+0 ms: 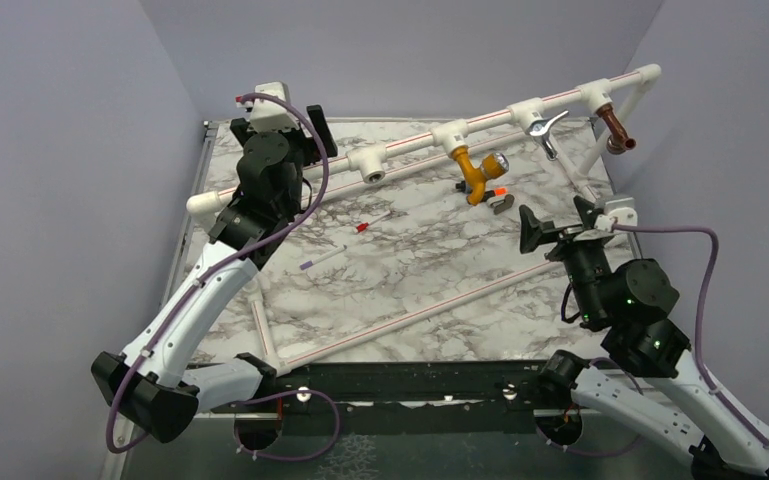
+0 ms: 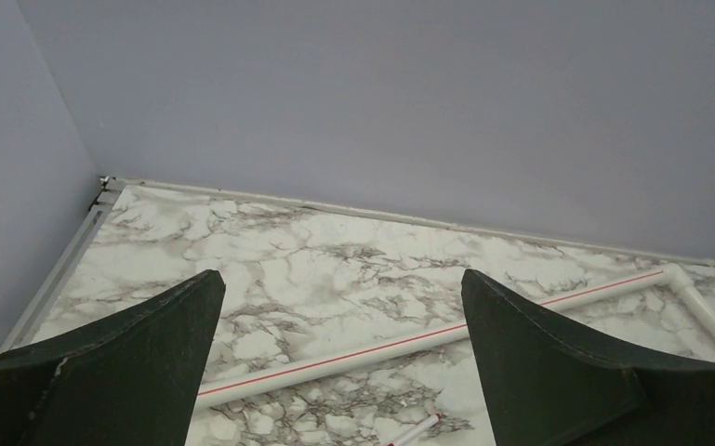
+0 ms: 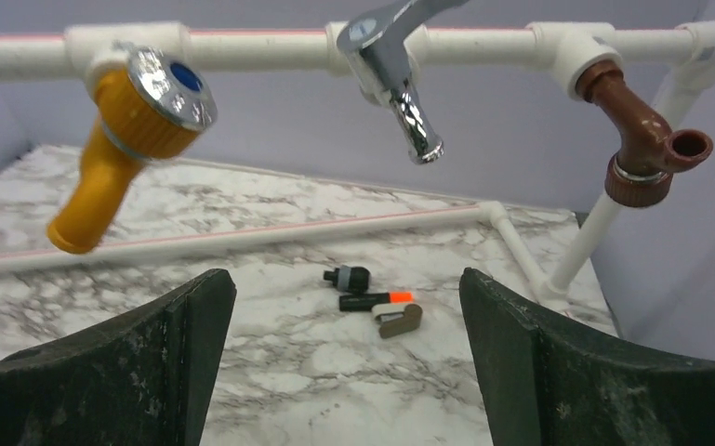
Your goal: Install the water faucets
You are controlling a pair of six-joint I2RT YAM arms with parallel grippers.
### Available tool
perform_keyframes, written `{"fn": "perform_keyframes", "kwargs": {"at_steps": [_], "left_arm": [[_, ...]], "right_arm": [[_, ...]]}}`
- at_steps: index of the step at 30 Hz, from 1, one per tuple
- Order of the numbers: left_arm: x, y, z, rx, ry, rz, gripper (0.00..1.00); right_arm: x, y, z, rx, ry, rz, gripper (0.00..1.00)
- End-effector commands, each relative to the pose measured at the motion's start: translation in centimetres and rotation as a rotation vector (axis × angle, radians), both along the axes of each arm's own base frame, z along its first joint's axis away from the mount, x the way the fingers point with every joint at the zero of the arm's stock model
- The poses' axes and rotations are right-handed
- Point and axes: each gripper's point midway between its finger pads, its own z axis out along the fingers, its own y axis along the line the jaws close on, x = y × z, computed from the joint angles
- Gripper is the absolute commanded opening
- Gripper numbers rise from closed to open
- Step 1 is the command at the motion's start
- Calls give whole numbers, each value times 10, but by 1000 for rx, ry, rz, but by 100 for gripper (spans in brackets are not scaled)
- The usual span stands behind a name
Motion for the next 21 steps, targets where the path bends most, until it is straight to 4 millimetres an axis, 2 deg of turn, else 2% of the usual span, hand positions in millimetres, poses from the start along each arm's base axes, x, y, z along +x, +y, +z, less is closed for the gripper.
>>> {"fn": "perform_keyframes", "kwargs": {"at_steps": [1,5,12,15,21], "left_arm": [[-23,-20,19,32,-3,-140,99],[-32,-16,53,30,-118,-154,99],[-42,-19,90,50,-286,-203,99],[-48,-29,102,53,-320,-270,99],[-86,-59,119,42,-393,-520,99]], "right_arm": [[9,-9,-38,-196,43,-83,96],[18,-9,-61,-260,85,-129,100],[32,6,-88,-262,96,-136,100],[38,12,-96,-238,80,-141,100],[54,20,-120,-199,45,-167,100]]}}
